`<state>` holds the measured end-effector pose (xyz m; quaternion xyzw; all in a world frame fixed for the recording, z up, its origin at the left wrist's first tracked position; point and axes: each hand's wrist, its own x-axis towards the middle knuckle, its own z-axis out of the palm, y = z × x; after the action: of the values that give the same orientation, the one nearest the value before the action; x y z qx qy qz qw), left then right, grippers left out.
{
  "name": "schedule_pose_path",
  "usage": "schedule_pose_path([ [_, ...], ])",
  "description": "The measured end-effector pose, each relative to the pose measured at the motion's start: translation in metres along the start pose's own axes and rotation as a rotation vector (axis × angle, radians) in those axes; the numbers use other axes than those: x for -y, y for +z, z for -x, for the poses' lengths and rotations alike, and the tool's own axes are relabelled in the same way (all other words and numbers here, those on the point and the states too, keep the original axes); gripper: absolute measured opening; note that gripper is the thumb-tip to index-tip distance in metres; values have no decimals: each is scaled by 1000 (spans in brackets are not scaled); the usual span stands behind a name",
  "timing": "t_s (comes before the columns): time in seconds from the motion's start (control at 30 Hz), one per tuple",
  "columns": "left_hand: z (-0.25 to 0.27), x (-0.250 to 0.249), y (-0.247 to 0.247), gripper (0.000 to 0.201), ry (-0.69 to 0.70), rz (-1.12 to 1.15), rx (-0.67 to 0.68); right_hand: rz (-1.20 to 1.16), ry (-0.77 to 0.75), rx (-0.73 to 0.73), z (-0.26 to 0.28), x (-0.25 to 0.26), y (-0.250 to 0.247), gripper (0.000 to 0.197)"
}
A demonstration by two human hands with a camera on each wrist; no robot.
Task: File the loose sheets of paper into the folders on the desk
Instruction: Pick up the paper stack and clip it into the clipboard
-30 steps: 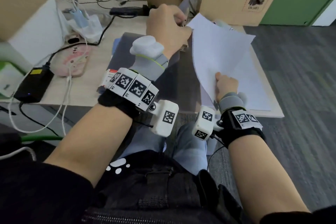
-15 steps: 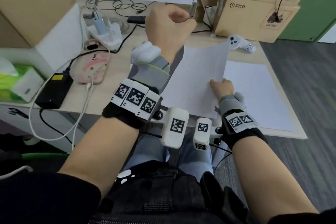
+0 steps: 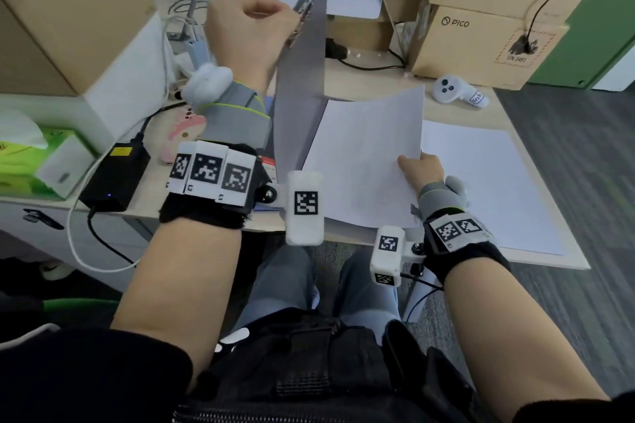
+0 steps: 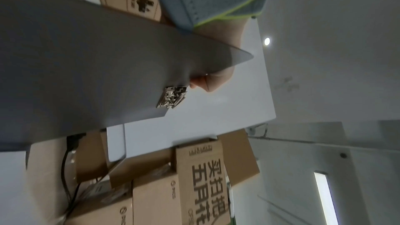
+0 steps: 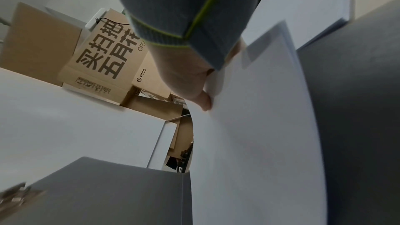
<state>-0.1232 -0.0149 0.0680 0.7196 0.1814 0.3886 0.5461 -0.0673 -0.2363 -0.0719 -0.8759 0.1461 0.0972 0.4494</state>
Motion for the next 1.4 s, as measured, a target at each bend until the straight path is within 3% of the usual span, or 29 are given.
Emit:
schedule_pose_path([
  [0.23, -31, 59, -72, 13, -220, 150, -171, 59, 4, -13, -3, -1, 6, 34],
  [0.3, -33, 82, -91, 20, -287, 184, -151, 83, 5, -30, -1, -1, 7, 34],
  [0.4, -39, 123, -117, 10, -445, 182, -66, 152, 23, -82, 1, 1, 9, 38],
  [0.5, -48, 157, -132, 39, -591, 235, -37, 268, 12, -187, 0, 2, 11, 36],
  [0.57, -49, 176, -136, 31, -625, 277, -52, 331, -19, -226, 0, 3, 15, 40],
  [0.67, -28, 154, -132, 32, -649, 370, 20, 417, -51, -240, 5, 6, 20, 42],
  [0.73, -20, 144, -127, 8, -653, 363, 3, 438, -29, -205, 6, 7, 24, 41],
  [0.83, -8, 151, -121, 27, -570, 275, -10, 362, -40, -145, 6, 6, 33, 38],
  [0.9, 1, 160, -121, 30, -469, 269, 72, 223, -69, -113, 8, 5, 40, 38],
  [1.1, 21, 176, -112, 34, -435, 199, 273, 56, -121, -112, 11, 15, 47, 29],
  [1.3, 31, 187, -113, 33, -425, -25, 486, -73, -120, -115, 7, 25, 66, 29],
  [1.4, 24, 189, -110, 28, -437, -97, 509, -110, -100, -96, 0, 25, 71, 29],
])
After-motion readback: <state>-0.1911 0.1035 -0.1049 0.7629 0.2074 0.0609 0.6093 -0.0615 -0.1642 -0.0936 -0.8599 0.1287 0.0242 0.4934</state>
